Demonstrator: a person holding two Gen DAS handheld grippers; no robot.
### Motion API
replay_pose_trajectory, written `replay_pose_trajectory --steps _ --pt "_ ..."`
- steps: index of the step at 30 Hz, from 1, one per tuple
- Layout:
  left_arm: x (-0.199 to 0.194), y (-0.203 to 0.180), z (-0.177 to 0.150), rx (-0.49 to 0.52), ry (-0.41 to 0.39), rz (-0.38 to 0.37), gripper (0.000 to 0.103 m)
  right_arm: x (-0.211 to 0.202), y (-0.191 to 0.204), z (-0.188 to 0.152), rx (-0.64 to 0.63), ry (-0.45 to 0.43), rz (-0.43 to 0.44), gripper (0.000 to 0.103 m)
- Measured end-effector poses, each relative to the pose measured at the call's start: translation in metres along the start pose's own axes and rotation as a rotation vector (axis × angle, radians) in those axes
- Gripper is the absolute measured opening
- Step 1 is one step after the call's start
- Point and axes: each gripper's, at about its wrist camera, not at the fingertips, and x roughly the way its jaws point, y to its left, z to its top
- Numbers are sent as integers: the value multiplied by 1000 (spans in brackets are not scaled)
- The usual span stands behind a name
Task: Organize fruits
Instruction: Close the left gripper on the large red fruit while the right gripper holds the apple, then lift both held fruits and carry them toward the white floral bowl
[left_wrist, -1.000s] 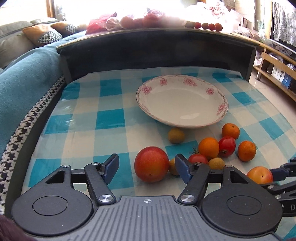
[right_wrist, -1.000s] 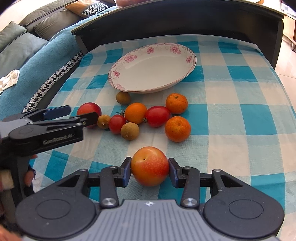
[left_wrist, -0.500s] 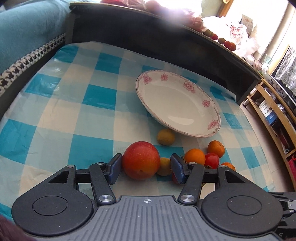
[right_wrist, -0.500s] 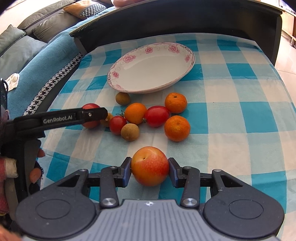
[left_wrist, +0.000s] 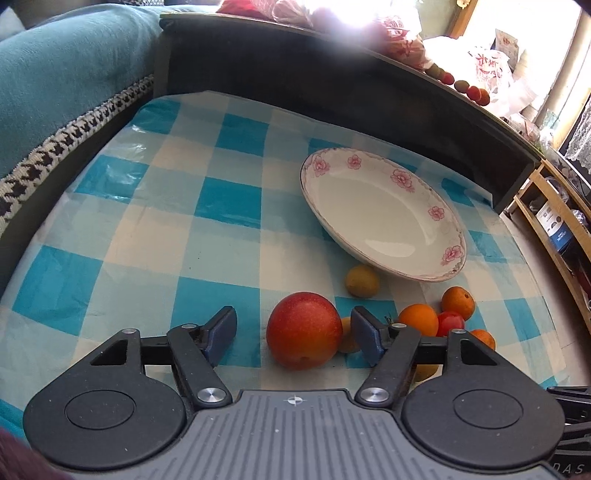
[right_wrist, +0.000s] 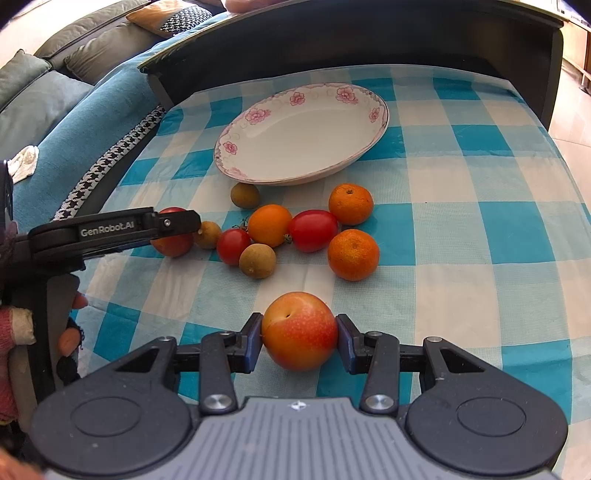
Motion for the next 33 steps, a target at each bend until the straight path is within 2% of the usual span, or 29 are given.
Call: replay_pose_trajectory --steps 6,8,10,13,16,19,20,22,26,30,33 --pt "-1 5 -2 -39 31 -87 59 1 1 0 1 0 -2 43" --pt "-3 3 -5 -18 39 -80 58 1 1 0 0 0 -1 43" --pt "-6 0 -8 11 61 -49 49 1 0 0 -1 1 1 43" --pt "-9 -4 -13 40 67 -19 43 0 -1 1 1 4 5 43" --pt "-11 -4 -13 39 55 6 47 0 -1 1 -3 7 4 43" --pt "-12 -10 -12 80 34 27 50 -1 0 0 -6 6 0 43" --pt "-12 -14 -11 94 28 30 53 -1 0 0 -7 6 -2 43" --pt "-10 -21 -9 139 1 39 70 -1 0 -1 -6 7 -3 43" --pt "0 -32 -6 250 -34 68 78 -2 1 -3 -17 6 -6 43" --pt "4 -29 -11 246 -11 20 77 -1 2 -4 -41 7 -10 43" --pt "3 -27 -14 242 7 -1 69 0 3 -3 -51 7 -10 43"
